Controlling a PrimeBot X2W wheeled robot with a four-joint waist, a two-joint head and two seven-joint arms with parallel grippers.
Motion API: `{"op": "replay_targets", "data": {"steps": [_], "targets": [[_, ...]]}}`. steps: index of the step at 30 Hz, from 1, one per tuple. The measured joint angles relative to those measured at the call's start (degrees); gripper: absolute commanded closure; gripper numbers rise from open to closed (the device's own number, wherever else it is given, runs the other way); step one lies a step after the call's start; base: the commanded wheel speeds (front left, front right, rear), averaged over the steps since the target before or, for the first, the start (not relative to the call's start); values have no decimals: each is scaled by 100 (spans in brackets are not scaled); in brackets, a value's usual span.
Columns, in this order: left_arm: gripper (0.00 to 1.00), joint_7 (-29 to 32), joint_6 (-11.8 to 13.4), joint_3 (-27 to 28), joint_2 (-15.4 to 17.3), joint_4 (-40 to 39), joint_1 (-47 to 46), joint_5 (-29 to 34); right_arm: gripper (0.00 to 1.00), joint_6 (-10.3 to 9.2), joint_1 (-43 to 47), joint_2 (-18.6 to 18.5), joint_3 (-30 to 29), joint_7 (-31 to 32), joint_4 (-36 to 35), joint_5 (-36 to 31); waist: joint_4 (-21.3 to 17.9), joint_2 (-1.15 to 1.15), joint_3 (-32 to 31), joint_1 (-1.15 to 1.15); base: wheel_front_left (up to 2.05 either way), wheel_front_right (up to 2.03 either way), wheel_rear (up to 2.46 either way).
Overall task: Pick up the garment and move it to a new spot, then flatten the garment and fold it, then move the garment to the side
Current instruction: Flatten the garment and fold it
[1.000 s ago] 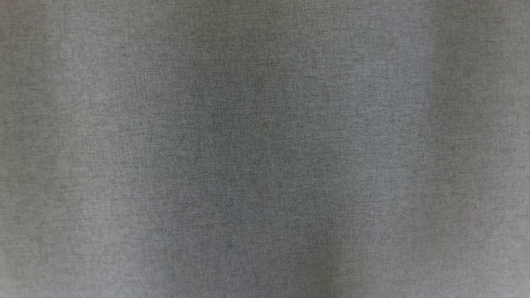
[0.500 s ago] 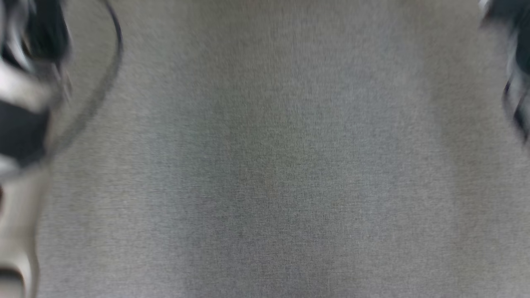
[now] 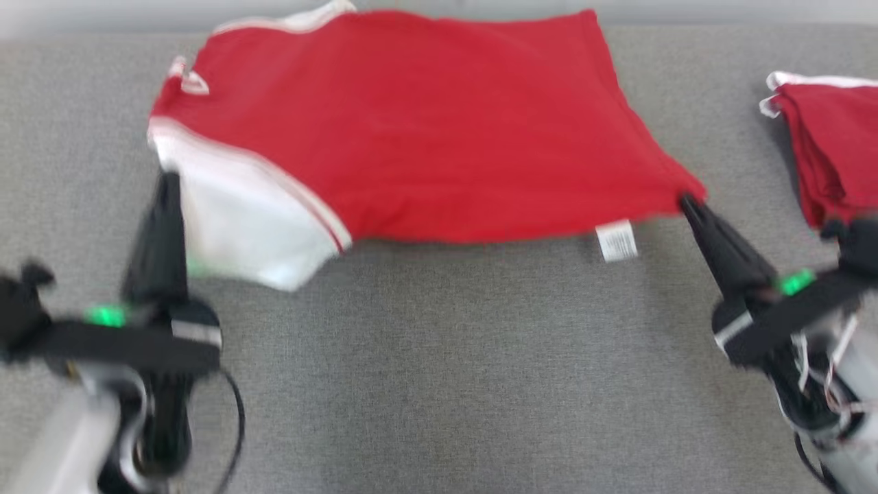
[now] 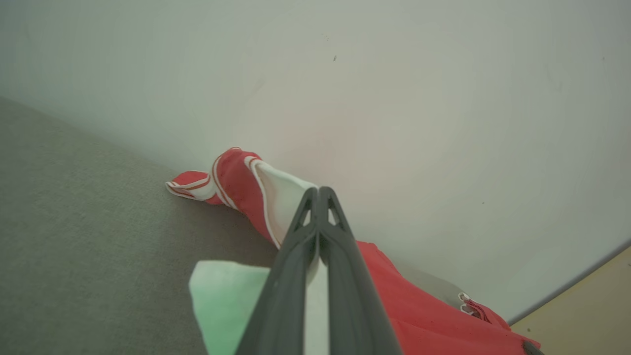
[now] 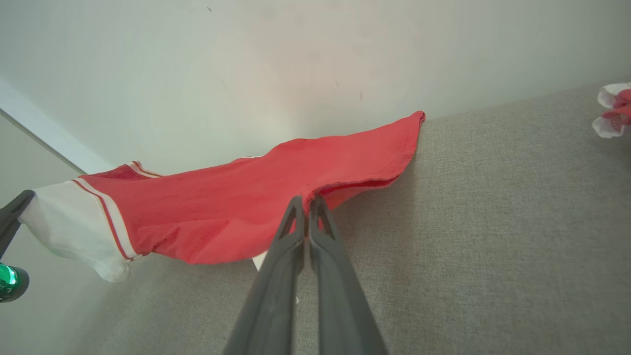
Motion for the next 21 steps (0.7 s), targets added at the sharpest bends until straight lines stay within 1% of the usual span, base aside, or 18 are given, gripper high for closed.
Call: {"op": "replay_targets", "data": {"steps": [4, 5, 8, 12, 15, 18, 21], "targets": [[100, -87, 134, 122, -77, -415, 915, -167, 100, 0, 622, -81, -112, -153, 43, -129, -14, 0, -157, 1, 0, 0, 0], [100, -120, 175, 163, -149, -468, 1132, -215, 100, 1, 742, -98, -133, -191, 70, -200, -14, 0, -191, 1, 0, 0, 0], [100, -163, 175, 264, -443, -530, 1703, -292, 100, 1, 1151, -59, -278, -261, 112, -177, 4, 0, -291, 1, 0, 0, 0], [100, -196, 155, 547, -903, -525, 2412, -387, 100, 1, 1701, -8, -428, -303, 160, -236, 40, 0, -440, 2, 0, 0, 0], [100, -204, 54, 699, -1190, -460, 2872, -413, 100, 1, 2157, 62, -624, -346, 181, -235, 79, 0, -569, 2, 0, 0, 0], [100, -209, -36, 888, -1372, -378, 3233, -385, 100, 1, 2608, 96, -815, -325, 102, -236, 120, 0, -709, 2, 0, 0, 0], [100, -209, -35, 942, -1471, -387, 3516, -365, 100, 1, 2997, 104, -1003, -212, 1, -278, 160, 0, -827, 1, 0, 0, 0]]}}
